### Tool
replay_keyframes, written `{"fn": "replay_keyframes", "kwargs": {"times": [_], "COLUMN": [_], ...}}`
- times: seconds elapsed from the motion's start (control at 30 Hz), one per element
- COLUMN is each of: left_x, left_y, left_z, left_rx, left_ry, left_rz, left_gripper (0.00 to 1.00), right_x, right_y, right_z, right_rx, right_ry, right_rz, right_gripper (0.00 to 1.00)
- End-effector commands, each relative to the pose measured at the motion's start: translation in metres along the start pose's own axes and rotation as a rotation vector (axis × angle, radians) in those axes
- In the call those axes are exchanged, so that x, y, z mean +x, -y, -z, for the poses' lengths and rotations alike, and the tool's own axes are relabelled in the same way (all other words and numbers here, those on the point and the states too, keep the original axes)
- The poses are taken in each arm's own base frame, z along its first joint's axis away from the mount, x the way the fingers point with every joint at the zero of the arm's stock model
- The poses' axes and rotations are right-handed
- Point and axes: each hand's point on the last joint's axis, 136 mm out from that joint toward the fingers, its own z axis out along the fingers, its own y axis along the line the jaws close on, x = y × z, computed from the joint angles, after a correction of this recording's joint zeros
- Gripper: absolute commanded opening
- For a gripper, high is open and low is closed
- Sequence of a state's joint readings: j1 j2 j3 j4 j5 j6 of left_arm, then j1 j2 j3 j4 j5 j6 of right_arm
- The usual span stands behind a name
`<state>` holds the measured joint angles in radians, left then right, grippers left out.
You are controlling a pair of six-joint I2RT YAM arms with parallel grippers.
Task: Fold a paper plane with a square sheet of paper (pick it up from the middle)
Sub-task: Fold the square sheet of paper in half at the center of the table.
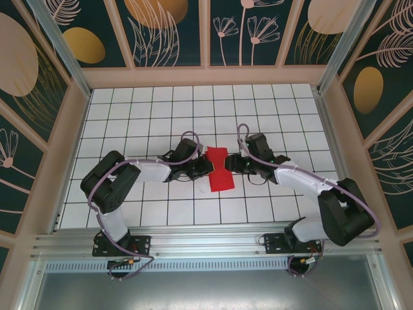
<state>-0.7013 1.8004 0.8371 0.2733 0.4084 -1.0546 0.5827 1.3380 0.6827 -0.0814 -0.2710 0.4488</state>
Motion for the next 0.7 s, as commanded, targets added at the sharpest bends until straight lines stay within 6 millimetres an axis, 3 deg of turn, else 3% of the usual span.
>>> {"fn": "replay_keyframes", "kwargs": {"times": [0.0,0.07,0.27,0.33,0.43,0.5,0.6,0.67], "left_x": [-0.003,-0.004,-0.006,-0.008,-0.010,-0.015,-0.023,-0.026], "left_y": [0.003,0.004,0.013,0.013,0.011,0.023,0.019,0.016], "left_z": [0.012,0.014,0.015,0.015,0.016,0.017,0.020,0.024], "left_rx": [-0.022,-0.021,-0.024,-0.049,-0.080,-0.071,-0.157,-0.210], "left_ry": [0.001,0.000,-0.018,-0.023,-0.030,-0.032,-0.022,-0.028], "left_rz": [-0.025,-0.030,-0.063,-0.084,-0.113,-0.140,-0.189,-0.222], "left_gripper": [0.03,0.03,0.03,0.03,0.04,0.03,0.03,0.03], "right_x": [0.008,0.014,0.033,0.038,0.024,0.022,0.021,0.021], "right_y": [0.000,-0.003,-0.040,-0.042,-0.006,0.010,0.018,0.011], "right_z": [0.006,0.012,0.031,0.031,0.034,0.032,0.030,0.031], "right_rx": [0.075,0.077,0.007,0.015,0.219,0.215,0.121,0.075], "right_ry": [0.072,0.121,0.273,0.279,0.291,0.227,0.191,0.191], "right_rz": [0.120,0.155,0.415,0.466,0.307,0.180,0.033,0.021], "right_gripper": [0.45,0.46,0.49,0.49,0.54,0.54,0.54,0.54]}}
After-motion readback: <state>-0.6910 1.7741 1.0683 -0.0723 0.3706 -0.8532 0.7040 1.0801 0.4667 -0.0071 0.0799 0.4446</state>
